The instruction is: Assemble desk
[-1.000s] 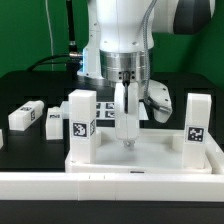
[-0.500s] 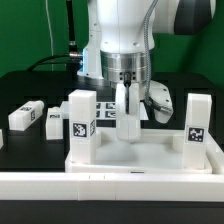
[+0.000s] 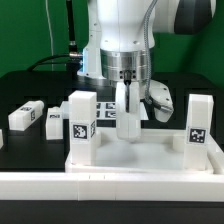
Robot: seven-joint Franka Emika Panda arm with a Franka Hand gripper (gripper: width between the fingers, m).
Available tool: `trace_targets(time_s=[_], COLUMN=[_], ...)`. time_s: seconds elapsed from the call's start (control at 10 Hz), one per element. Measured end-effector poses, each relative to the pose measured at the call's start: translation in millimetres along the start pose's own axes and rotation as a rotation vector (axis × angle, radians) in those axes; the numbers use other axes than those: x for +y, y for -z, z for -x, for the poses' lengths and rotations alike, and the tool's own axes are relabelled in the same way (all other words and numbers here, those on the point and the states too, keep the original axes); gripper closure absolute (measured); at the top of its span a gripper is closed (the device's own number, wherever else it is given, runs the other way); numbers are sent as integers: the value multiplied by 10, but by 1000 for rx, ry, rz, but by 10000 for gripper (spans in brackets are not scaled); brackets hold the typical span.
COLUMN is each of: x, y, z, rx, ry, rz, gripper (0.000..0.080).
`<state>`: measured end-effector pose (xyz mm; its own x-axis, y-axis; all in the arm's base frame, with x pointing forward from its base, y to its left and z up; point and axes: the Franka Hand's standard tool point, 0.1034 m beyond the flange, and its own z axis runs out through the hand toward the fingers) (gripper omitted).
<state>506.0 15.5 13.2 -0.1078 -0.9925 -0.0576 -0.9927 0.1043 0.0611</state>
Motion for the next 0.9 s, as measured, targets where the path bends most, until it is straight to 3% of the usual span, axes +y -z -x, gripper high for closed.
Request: trace_targets(time_s=[0.4,0.6,0.9], x=[84,103,119], y=[61,47,36], z=[-121,-356,-352], rx=[-1,17,16], ry=[182,303,433], rz=[8,-1,4], gripper=[732,732,732])
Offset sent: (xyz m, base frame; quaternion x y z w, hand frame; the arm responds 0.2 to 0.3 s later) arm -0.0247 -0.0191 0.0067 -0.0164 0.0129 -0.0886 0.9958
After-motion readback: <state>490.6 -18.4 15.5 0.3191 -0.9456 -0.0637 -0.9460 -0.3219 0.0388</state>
